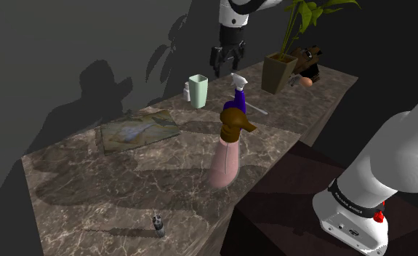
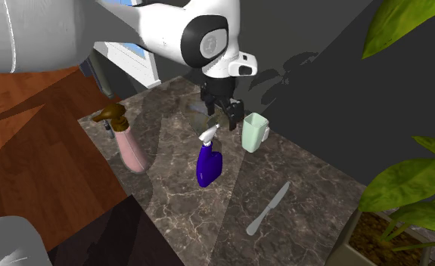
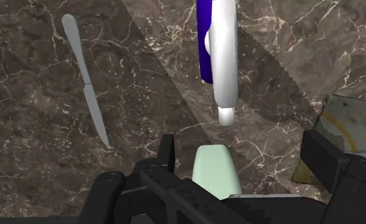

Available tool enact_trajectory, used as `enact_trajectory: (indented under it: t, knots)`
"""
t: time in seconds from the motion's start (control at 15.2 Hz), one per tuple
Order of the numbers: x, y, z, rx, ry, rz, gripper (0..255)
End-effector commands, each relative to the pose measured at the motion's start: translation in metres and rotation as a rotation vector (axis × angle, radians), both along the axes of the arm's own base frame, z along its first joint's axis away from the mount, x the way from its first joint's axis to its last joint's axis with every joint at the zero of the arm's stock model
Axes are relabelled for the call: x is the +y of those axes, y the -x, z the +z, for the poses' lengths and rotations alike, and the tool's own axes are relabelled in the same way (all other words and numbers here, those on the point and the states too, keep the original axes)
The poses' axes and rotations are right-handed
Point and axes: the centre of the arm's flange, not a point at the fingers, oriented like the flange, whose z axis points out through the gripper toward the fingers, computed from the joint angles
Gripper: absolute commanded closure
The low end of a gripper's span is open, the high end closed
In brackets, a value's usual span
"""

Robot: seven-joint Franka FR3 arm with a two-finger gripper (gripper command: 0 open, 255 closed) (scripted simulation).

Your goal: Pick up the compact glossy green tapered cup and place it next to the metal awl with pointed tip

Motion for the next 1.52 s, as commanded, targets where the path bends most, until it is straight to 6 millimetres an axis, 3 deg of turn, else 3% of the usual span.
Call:
enact_trajectory:
  t: [0.0,0.79,1.25,1.45]
  knots:
    - [0.003,-0.023,-0.012,-0.005,-0.001,0.008,0]
    - [0.022,-0.160,-0.070,-0.029,-0.008,0.052,0]
    - [0.022,-0.162,-0.107,-0.029,-0.008,0.052,0]
    - [0.022,-0.162,-0.110,-0.029,-0.008,0.052,0]
